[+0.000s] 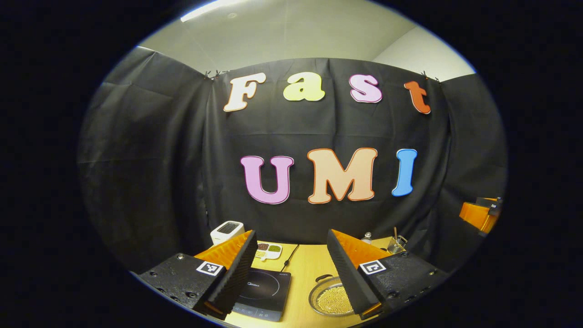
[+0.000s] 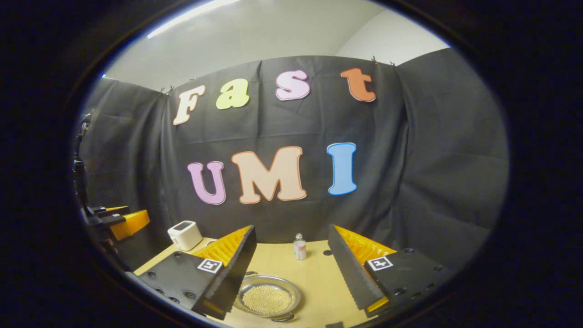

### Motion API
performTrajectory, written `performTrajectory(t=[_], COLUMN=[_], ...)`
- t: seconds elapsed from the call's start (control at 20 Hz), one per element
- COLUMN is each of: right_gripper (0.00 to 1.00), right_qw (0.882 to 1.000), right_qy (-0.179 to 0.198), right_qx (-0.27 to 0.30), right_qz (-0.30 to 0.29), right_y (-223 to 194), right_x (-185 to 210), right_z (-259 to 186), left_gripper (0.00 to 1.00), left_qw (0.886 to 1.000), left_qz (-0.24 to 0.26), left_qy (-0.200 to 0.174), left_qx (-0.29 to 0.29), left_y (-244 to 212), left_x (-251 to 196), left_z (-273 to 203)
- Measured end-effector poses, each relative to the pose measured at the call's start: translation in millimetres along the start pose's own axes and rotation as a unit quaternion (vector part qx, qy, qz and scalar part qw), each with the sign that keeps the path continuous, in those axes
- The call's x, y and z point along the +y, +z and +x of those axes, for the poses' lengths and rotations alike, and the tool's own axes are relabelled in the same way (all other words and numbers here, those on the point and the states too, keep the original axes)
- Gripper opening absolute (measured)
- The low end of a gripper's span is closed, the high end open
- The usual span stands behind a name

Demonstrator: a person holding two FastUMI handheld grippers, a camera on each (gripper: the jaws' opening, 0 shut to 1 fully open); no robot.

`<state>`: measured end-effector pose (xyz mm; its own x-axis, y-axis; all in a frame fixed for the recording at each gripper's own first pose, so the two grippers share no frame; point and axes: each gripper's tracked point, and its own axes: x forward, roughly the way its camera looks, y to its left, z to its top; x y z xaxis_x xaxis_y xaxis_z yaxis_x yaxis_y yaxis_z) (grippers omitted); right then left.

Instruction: First push the handle of the pot to place it horizontally, then grasp the pot with both hands and set it on the induction cooktop.

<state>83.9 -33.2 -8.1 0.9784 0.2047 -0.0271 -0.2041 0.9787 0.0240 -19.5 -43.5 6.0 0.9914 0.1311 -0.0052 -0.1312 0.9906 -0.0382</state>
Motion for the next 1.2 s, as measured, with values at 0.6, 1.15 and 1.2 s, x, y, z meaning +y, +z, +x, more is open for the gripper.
performTrajectory(t=[0.6,1.15,1.2], right_gripper=[0.0,0.0,0.0], right_qw=[0.999,0.994,0.992], right_qy=[0.047,0.003,-0.01], right_qx=[0.014,0.107,0.124], right_qz=[-0.009,0.018,0.019], right_y=[-26,-110,-124], right_x=[-5,21,21], right_z=[44,23,19], left_gripper=[0.93,0.92,0.92], left_qw=[0.997,1.0,1.0], left_qz=[0.004,0.008,0.005], left_qy=[0.082,0.008,-0.004], left_qx=[-0.008,0.002,0.001], left_y=[-7,-22,-23], left_x=[27,31,29], left_z=[-7,40,45])
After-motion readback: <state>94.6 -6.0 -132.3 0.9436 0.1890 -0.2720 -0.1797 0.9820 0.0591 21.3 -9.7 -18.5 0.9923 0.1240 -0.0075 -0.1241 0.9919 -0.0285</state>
